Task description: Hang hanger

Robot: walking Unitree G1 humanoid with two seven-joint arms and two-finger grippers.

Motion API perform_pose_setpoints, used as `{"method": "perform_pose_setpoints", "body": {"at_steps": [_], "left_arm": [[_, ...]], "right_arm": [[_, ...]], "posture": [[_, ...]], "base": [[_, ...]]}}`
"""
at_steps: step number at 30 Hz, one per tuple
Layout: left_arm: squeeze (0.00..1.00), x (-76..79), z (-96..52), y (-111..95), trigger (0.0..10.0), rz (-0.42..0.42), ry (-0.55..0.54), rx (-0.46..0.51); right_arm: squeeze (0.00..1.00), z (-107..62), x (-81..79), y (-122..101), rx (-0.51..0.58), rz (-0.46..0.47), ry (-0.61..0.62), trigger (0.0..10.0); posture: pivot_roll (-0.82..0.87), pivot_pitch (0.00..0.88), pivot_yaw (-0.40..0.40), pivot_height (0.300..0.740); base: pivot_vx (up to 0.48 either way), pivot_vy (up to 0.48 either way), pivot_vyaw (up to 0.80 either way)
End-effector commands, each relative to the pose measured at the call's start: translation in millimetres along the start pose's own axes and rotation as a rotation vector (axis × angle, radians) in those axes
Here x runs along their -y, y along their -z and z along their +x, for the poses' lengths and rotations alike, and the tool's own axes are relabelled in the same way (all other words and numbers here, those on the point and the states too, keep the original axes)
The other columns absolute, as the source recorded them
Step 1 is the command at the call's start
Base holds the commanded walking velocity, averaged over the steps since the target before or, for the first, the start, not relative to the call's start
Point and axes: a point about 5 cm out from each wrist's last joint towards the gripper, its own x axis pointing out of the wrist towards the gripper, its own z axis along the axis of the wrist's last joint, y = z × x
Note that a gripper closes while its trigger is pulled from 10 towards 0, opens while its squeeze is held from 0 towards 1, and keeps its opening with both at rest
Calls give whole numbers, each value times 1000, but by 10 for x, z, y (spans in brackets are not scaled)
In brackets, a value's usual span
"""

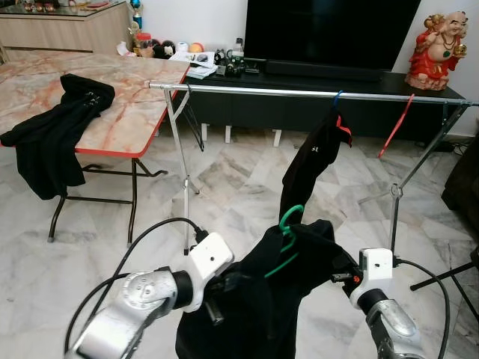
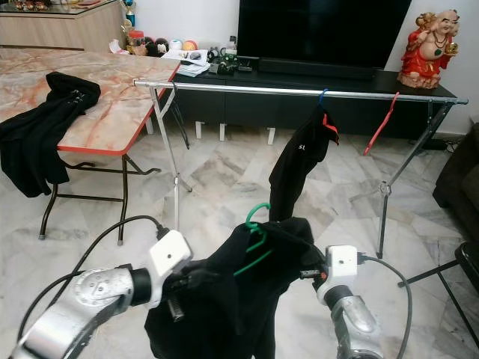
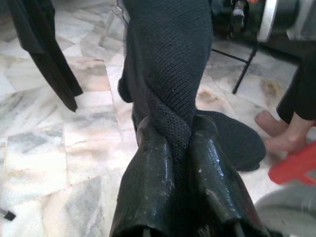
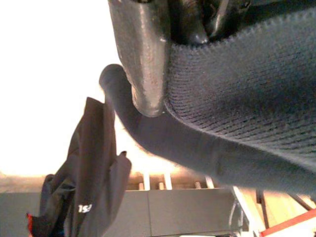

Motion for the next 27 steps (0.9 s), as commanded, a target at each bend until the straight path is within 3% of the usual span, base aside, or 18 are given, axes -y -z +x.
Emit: {"method": "perform_pose_setpoints", "body": {"at_steps": [1,8,13,18,22,27], "left_arm": [[0,2,-90,-89,10000,14,51,35],[0,-78,-392,-10,10000,-2,138,-9],[0,-35,-620,187,10000,47,241,-141],[0,-54,-719,162,10000,31,253,-123],[0,-64,-902,161,10000,55,283,-131],[0,-70,-1012,349,10000,117,284,-349]], "right_arm": [[0,-1,122,-103,28,-1,46,0],[0,-37,243,-159,32,-18,79,0],[0,-54,287,-172,19,-41,78,0],[0,-75,337,-188,12,-54,85,0],[0,-109,420,-217,-2,-81,100,0],[0,-118,451,-227,-31,-125,92,0]], "posture": [[152,0,-84,740],[150,0,-83,740],[154,0,-84,740],[148,0,-89,740],[148,0,-91,740],[154,0,-93,740]], "base": [[0,0,0],[0,0,0],[0,0,0],[0,0,0],[0,0,0],[0,0,0]]}}
